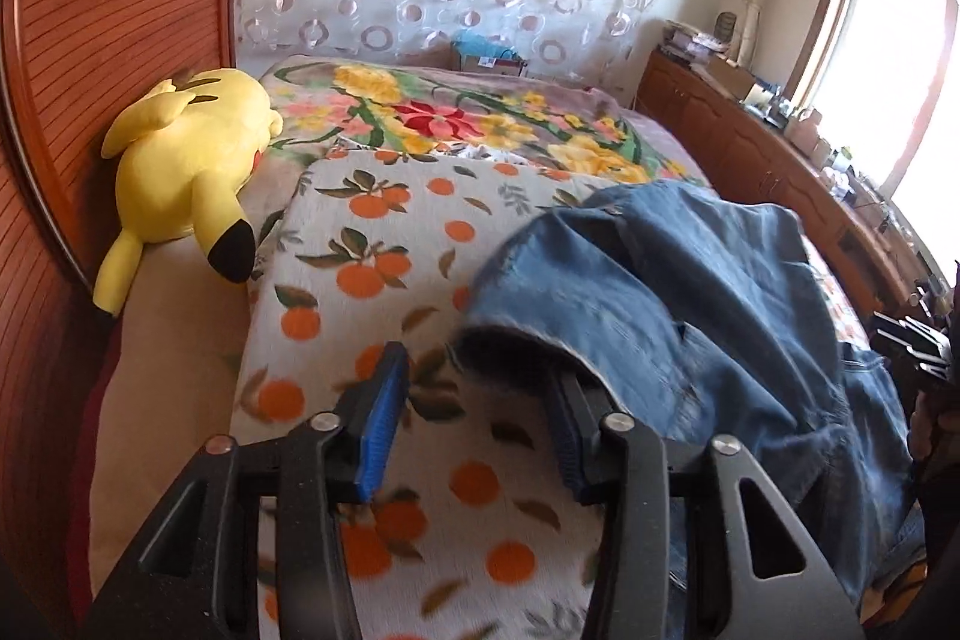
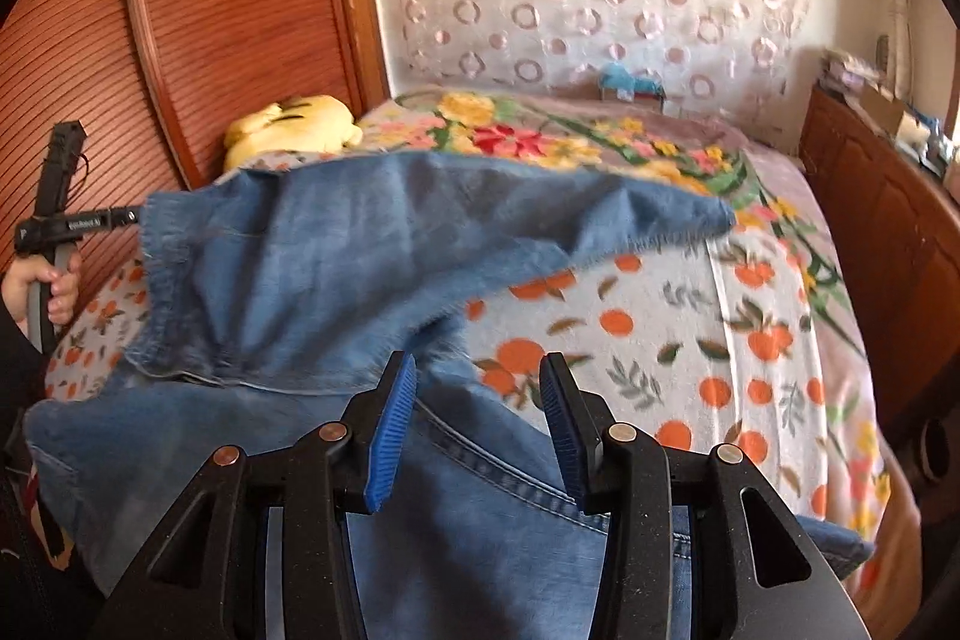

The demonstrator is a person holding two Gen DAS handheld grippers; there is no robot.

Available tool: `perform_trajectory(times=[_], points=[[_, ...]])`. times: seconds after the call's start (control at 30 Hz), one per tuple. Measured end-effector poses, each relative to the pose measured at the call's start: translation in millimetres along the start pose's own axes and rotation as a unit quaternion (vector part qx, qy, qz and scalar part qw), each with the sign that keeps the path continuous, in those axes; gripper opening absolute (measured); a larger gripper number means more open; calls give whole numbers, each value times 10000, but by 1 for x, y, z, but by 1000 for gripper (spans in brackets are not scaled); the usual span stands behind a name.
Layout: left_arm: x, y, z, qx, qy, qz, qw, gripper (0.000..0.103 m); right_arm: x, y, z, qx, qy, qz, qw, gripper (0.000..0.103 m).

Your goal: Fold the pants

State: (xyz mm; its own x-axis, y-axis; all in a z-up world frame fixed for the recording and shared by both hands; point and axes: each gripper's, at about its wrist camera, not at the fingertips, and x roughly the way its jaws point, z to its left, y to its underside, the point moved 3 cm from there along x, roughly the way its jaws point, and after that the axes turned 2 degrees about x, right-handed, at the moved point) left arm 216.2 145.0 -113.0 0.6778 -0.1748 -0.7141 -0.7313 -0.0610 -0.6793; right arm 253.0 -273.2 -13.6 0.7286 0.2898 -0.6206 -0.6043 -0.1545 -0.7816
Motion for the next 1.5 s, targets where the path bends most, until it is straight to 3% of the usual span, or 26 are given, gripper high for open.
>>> perform_trajectory(times=[0.03, 0.13, 0.2, 0.33, 0.5, 0.63, 0.77, 0.87, 0.97, 1.1, 1.3, 1.5], points=[[4, -3, 1, 7, -55, 42, 10000, 23, 9, 2, -4, 51, 13, 86, 9999, 45], [13, -11, 1, 95, -37, 58, 9999, 8, 32, 3, -3, 102, 68, 260, 9996, 45], [15, -20, -2, 200, -126, 13, 9997, 5, 43, 6, -7, 145, 55, 317, 9994, 45], [8, -51, -16, 502, -250, -204, 9982, 4, 53, 10, -11, 212, 12, 378, 9991, 45], [-11, -115, -44, 1075, -272, -604, 9920, 4, 61, 16, -10, 230, -67, 438, 9988, 45], [8, -137, -56, 1625, -456, -437, 9847, 6, 65, 16, -16, 330, -104, 431, 9985, 45], [52, -110, -27, 1271, -650, 345, 9892, 8, 64, 18, -17, 346, -87, 421, 9985, 45], [57, -83, -14, 1049, -737, 466, 9907, 8, 58, 20, -17, 329, -65, 414, 9986, 45], [51, -59, -1, 846, -780, 566, 9917, 21, 52, 19, -11, 303, -35, 423, 9986, 45], [32, -30, -7, 734, -633, 528, 9939, 29, 51, 20, -9, 299, -31, 421, 9987, 45], [-6, 7, -34, 578, -289, 301, 9975, 29, 48, 21, -6, 249, 15, 421, 9988, 45], [-27, 39, -84, 770, 155, 312, 9964, 29, 42, 20, -6, 185, 102, 333, 9992, 45]])
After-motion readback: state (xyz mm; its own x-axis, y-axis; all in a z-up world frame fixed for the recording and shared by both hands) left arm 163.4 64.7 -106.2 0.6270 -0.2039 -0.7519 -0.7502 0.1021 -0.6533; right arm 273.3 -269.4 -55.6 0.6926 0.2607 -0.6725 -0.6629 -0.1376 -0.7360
